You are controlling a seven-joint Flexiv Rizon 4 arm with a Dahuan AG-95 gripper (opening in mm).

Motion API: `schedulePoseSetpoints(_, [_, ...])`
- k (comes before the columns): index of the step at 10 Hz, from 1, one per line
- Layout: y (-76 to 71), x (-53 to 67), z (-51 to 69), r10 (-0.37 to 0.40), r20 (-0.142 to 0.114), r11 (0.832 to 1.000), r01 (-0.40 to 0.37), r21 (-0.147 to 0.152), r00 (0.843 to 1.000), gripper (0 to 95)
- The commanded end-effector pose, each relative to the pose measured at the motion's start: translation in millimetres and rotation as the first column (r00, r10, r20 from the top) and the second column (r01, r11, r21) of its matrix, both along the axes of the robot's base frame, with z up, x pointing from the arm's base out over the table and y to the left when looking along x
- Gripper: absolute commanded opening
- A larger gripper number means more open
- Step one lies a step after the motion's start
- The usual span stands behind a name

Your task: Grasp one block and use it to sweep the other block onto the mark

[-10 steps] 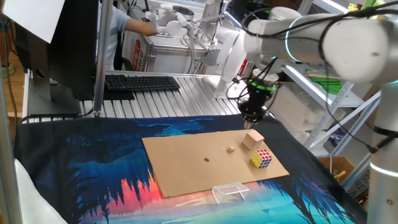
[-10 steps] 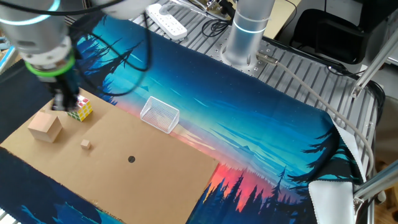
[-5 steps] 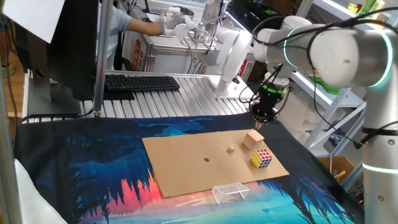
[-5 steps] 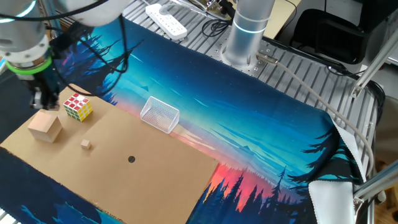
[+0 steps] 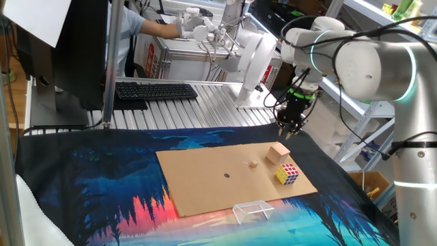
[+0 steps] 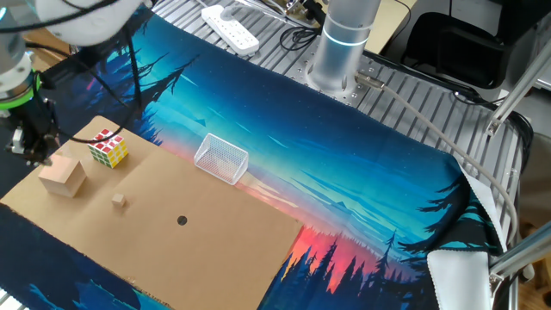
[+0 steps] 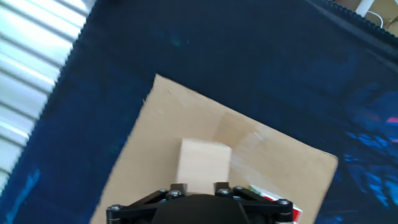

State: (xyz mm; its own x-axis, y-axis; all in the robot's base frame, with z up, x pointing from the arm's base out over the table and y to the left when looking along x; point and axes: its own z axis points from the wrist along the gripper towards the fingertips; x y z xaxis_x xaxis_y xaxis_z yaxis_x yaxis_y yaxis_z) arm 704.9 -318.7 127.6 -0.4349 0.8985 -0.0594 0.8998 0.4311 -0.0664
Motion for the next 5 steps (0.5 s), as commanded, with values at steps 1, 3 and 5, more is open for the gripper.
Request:
schedulePoseSetpoints(1, [-8.9,8.9,-11.5,-0.036,0.028,0.999,0.036,-0.008,0.999,38.0])
schedulePoseSetpoints(3, [-15.2,14.3,-19.7,-0.059,0.037,0.998,0.059,-0.006,0.998,38.0])
schedulePoseSetpoints(5, [-20.6,19.6,-28.8,-0.074,0.046,0.997,0.074,0.004,0.996,38.0])
